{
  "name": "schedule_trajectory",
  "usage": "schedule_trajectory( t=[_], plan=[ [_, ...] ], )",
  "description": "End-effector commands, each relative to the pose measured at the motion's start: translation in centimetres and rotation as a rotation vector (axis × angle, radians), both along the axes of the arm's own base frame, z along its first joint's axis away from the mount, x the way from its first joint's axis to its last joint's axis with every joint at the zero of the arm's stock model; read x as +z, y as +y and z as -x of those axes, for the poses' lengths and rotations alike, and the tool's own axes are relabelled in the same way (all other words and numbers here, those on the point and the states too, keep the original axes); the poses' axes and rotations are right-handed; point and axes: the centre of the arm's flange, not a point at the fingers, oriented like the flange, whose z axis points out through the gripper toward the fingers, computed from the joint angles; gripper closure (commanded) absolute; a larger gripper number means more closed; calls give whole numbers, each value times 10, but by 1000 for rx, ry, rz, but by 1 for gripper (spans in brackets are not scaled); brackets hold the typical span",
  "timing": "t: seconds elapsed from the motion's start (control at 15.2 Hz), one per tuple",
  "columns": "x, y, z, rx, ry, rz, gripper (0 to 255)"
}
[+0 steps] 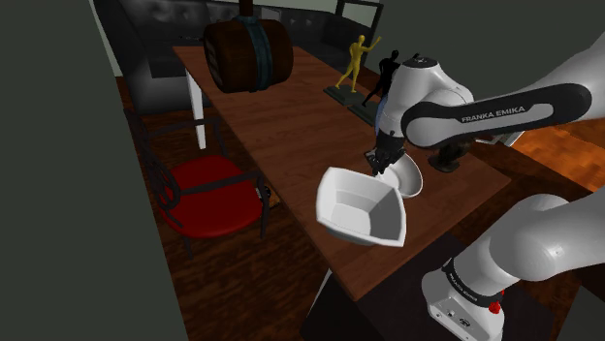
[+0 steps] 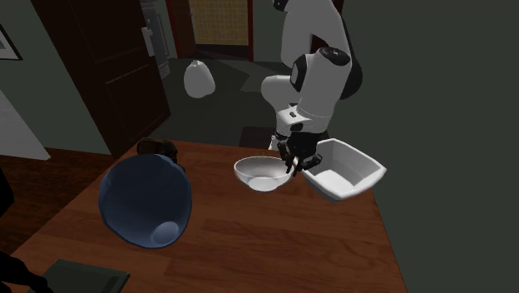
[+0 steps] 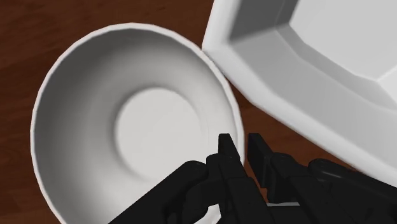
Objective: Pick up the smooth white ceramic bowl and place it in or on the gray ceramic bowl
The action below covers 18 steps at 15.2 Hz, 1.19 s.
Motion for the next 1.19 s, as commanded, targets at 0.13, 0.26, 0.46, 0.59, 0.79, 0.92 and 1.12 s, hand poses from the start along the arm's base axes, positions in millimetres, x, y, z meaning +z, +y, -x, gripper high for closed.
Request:
schedule_trajectory(
  t=[0.13,0.26,0.46,0.59,0.79,0.92,1.12],
  plan=[
    [22,0,0,0,0,0,255],
    [33,0,0,0,0,0,255],
    [49,0,0,0,0,0,255],
    [59,0,0,0,0,0,255],
    [75,0,0,0,0,0,255],
    [86,0,0,0,0,0,255],
    [101,0,0,0,0,0,255]
  ],
)
